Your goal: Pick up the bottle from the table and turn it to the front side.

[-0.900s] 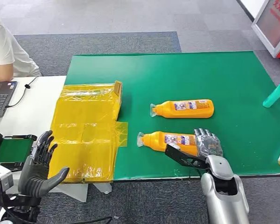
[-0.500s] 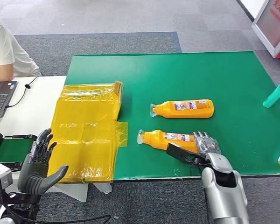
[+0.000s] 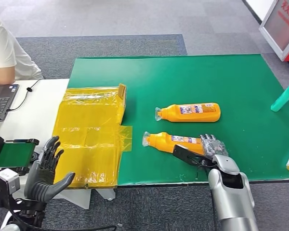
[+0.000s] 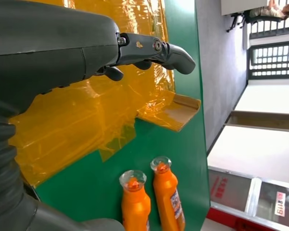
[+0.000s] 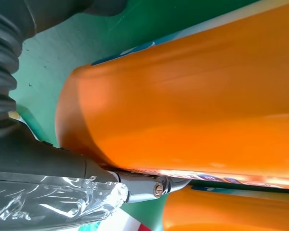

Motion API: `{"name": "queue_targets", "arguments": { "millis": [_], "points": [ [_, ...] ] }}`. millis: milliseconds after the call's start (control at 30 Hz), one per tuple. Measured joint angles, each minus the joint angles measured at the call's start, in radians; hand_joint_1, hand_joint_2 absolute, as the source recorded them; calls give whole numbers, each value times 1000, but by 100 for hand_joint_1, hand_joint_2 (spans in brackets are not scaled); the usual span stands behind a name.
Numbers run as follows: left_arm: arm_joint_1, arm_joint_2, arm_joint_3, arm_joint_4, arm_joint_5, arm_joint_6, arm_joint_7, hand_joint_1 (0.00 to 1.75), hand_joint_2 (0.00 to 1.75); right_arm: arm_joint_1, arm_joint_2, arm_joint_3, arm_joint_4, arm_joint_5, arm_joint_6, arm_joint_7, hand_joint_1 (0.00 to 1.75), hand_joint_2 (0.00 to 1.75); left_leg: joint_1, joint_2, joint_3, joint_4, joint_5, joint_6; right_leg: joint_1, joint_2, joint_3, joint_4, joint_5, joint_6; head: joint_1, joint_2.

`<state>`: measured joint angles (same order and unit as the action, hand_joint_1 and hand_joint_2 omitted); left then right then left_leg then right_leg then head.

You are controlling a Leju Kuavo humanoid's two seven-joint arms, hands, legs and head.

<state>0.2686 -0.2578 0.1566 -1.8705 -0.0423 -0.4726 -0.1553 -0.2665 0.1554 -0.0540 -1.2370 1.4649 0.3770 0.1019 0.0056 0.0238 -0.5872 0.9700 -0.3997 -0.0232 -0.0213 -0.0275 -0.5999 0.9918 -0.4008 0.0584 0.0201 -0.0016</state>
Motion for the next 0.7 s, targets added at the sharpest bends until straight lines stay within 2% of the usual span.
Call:
{"name": "queue_targets", "arguments": {
  "millis": [267,300,400,433,700],
  "points": [
    [0,1,-4,13,0,0,0,0,175,-7,0,-3,14,0,-2,0,2,175,0,0,2,0,0,0,0,0,2,0,0,0,0,0],
    [0,1,-5,14,-1,1,0,0,175,-8,0,-3,16,0,-4,0,37,175,0,0,2,0,0,0,0,0,2,0,0,0,0,0],
    [0,1,-9,17,-3,2,0,0,175,-10,0,-3,23,0,-10,0,166,175,0,0,3,0,0,0,0,0,3,0,0,0,0,0],
    [0,1,-10,18,-3,2,0,0,175,-10,0,-3,25,-1,-14,0,175,175,0,0,3,0,0,0,0,0,3,0,0,0,0,0],
    [0,1,-17,22,-5,5,0,0,175,-13,2,-3,27,-14,-35,-11,175,175,0,0,3,0,0,0,0,0,3,0,0,0,0,0]
  ]
}}
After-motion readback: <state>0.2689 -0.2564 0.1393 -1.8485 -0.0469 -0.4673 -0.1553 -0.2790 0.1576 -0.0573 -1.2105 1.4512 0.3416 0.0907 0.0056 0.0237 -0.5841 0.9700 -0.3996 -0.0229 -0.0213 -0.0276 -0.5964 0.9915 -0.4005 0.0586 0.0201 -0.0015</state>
